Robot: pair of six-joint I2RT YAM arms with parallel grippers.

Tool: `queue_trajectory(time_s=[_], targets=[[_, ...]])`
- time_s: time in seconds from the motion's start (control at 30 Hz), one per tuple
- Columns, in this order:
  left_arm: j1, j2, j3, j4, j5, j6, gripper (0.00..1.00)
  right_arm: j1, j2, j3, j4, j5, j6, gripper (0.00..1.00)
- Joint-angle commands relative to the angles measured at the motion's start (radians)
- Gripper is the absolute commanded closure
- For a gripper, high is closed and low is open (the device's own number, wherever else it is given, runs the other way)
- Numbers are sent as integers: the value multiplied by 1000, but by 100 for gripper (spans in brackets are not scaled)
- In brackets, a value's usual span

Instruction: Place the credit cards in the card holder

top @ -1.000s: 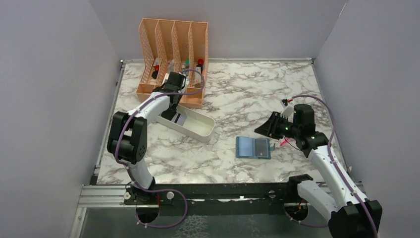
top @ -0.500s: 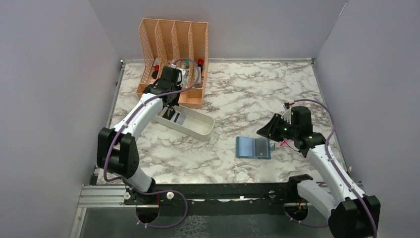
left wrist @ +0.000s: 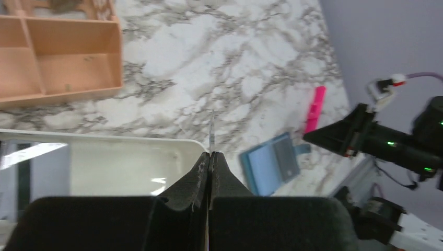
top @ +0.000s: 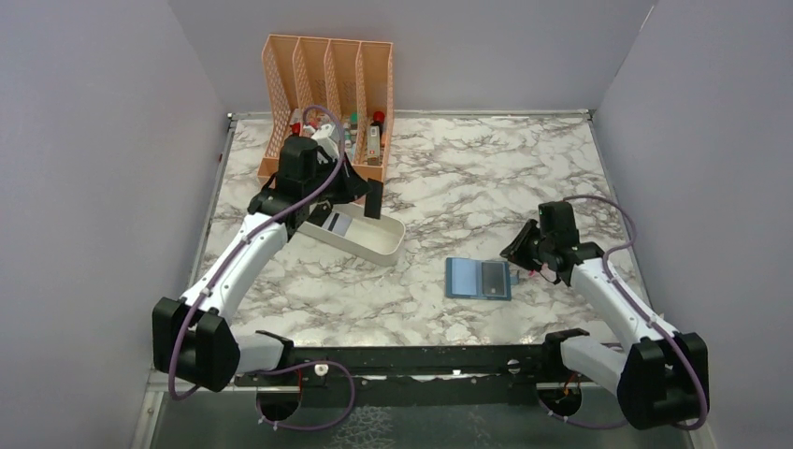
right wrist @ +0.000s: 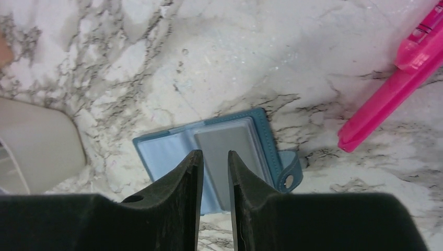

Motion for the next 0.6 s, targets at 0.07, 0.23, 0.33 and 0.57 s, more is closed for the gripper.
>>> queue_trajectory(time_s=[0.07,0.23,0.33,0.57], targets=[[-2,-51,-163,402,272,-452,99,4,91,19,-98,142,46,71],[-3,-20,-273,657,394,-759,100,4,90,-23,-87,85,66,71],[-13,-32,-306,704,402,-837,100,4,97,-36,-87,55,66,72],[-77,-58,-379,799,398,-1000,100,4,71,-93,-46,-78,85,75]])
